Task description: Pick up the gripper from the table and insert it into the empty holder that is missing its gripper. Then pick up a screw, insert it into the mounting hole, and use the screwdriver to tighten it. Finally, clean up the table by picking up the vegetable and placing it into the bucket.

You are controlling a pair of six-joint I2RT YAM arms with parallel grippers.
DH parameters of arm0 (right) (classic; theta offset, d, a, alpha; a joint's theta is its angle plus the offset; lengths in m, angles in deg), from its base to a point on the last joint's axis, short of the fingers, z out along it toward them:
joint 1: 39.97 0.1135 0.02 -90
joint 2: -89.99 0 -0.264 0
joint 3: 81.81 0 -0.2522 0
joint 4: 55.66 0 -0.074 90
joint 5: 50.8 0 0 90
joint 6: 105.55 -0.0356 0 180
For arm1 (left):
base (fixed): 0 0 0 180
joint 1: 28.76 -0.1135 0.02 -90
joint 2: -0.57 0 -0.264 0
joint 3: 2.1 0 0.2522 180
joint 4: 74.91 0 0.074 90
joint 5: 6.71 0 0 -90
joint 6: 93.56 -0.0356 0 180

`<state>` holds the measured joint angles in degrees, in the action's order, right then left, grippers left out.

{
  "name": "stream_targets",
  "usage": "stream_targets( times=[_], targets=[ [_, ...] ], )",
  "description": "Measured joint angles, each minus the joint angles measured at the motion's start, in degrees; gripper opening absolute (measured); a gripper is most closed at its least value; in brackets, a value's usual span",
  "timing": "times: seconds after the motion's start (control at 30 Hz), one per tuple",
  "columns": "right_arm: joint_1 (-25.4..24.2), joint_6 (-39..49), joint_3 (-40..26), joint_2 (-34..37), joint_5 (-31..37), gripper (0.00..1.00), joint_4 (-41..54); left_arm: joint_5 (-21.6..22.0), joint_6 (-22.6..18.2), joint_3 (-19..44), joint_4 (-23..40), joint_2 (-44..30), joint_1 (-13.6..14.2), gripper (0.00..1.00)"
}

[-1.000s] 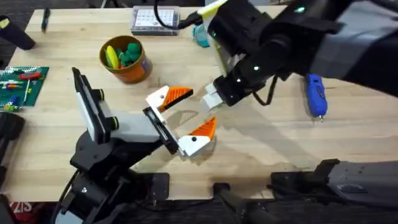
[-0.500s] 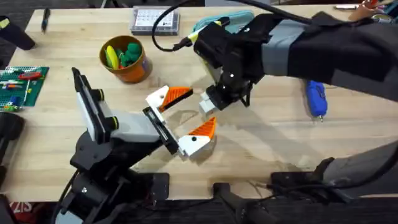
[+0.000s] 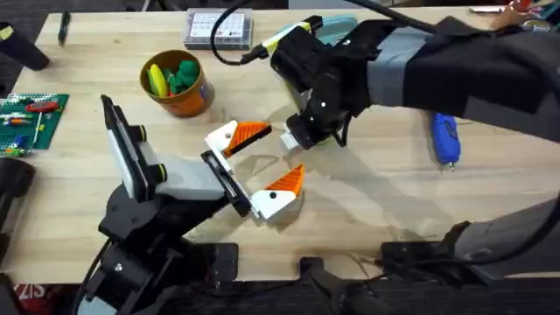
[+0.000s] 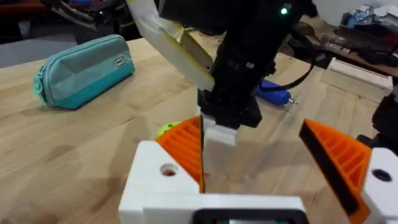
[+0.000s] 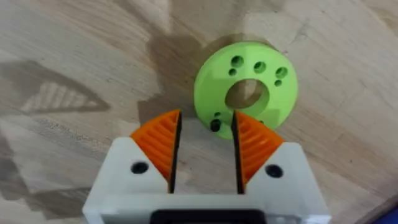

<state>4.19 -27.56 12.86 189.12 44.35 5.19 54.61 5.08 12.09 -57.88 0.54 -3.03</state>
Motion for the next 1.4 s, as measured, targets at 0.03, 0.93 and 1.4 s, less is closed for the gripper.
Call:
stream_targets(
  times=[0.03, 0.93, 1.4],
  targets=[
    [0.00, 0.00, 0.00, 0.00, 0.32, 0.665, -0.01, 0.00, 0.00, 0.00, 0.01, 0.00, 0.00, 0.981],
    [-0.22, 0.00, 0.00, 3.86, 4.22, 0.455, -1.63, 0.00, 0.00, 0.00, 0.01, 0.00, 0.00, 0.981],
    [-1.26, 0.00, 0.00, 3.78, 4.70, 0.269, -1.74, 0.02, 0.00, 0.00, 0.00, 0.00, 0.00, 0.981]
  ],
)
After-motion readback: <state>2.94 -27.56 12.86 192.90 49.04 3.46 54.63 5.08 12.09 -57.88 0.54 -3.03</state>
